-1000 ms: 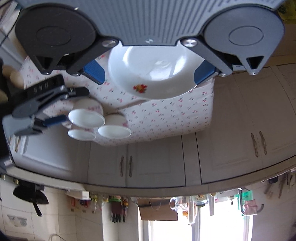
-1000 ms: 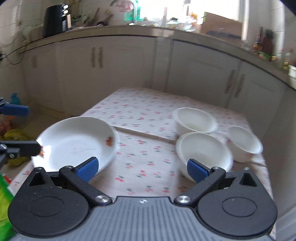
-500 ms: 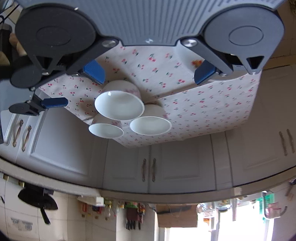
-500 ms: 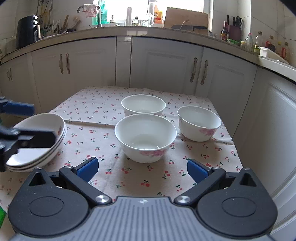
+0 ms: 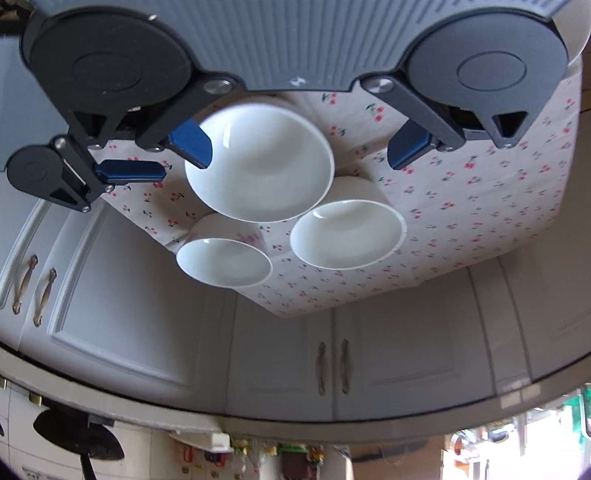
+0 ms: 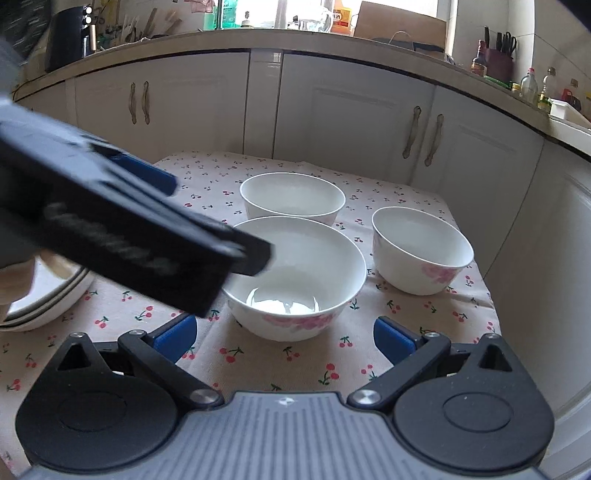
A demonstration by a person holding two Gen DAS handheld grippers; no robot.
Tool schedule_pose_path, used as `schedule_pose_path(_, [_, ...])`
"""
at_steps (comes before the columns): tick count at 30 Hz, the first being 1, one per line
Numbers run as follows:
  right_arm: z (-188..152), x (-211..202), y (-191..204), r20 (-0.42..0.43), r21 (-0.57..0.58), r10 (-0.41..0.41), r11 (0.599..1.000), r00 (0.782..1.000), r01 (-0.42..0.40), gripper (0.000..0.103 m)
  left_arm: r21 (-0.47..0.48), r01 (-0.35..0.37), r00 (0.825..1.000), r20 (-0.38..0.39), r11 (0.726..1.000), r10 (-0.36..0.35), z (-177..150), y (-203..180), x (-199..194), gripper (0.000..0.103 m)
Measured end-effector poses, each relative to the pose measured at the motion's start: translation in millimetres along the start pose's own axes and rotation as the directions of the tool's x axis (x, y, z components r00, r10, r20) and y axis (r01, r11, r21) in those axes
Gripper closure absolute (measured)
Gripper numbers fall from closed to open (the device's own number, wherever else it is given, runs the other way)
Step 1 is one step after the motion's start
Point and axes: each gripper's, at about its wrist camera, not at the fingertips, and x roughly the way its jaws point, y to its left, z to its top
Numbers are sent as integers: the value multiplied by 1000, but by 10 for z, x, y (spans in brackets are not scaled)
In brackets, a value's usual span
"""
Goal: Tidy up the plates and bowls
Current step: 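Move the left gripper toward the white bowls, then grasp the rim of a pink-patterned white bowl with the left gripper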
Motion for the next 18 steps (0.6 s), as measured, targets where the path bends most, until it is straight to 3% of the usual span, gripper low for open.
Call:
schedule_pose_path(10, [15,162,-86,6,15,33,999,999,-33,2,-60,53,996,-72,997,-57,105,141,439,28])
schedule_pose_path(18, [44,193,-88,25,-5,42,999,999,-42,12,-59,93,991,-87,994,-98,125,158,554,42])
